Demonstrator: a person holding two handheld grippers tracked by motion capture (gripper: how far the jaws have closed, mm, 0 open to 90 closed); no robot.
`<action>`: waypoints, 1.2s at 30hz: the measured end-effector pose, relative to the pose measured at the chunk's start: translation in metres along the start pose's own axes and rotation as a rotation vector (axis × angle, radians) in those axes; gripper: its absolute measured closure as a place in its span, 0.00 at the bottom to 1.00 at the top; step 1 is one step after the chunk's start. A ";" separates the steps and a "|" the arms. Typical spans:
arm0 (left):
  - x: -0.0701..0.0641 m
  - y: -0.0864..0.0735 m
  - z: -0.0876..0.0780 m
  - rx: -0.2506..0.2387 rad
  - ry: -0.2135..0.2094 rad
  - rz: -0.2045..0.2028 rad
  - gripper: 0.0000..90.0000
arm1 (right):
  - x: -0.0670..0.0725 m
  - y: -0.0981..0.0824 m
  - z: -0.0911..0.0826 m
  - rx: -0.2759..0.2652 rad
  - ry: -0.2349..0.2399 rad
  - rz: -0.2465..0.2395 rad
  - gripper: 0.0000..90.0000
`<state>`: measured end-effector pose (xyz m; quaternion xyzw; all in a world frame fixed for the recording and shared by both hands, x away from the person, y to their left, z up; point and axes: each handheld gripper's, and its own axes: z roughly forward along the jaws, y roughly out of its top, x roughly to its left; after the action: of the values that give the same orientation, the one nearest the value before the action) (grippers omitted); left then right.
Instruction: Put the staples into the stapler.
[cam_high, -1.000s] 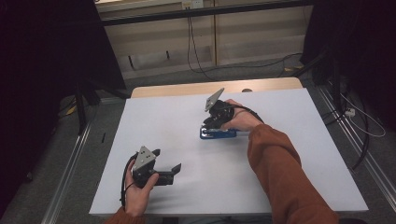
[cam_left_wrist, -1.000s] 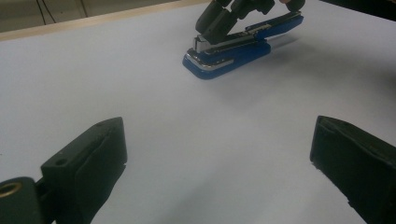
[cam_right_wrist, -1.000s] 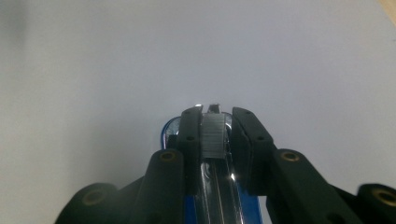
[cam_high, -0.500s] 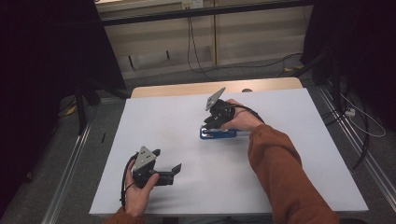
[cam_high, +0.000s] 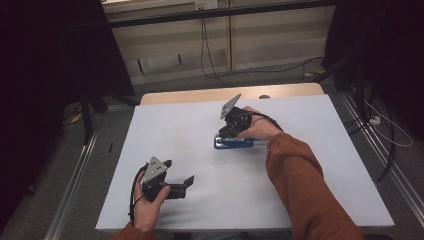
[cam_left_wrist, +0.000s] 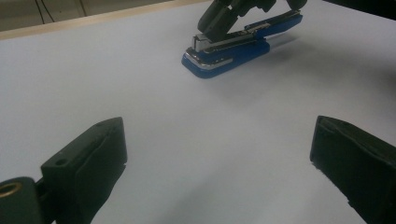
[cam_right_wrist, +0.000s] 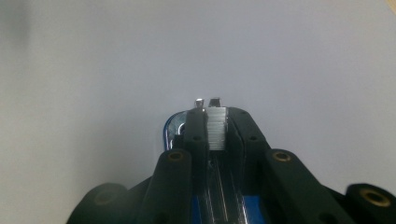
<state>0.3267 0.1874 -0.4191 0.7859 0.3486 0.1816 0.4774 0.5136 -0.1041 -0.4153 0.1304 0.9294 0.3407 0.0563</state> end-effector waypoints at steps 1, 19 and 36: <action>0.000 0.000 0.000 -0.001 0.000 0.000 0.04 | 0.000 0.000 0.000 0.001 -0.002 -0.003 0.88; 0.000 0.000 0.001 0.000 -0.003 -0.003 0.04 | -0.002 -0.003 -0.009 -0.006 0.019 -0.051 0.88; 0.000 0.000 0.000 0.000 -0.004 -0.003 0.04 | -0.002 -0.003 -0.004 -0.009 0.030 -0.065 0.88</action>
<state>0.3268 0.1871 -0.4195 0.7857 0.3490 0.1793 0.4782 0.5140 -0.1096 -0.4145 0.0949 0.9323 0.3449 0.0539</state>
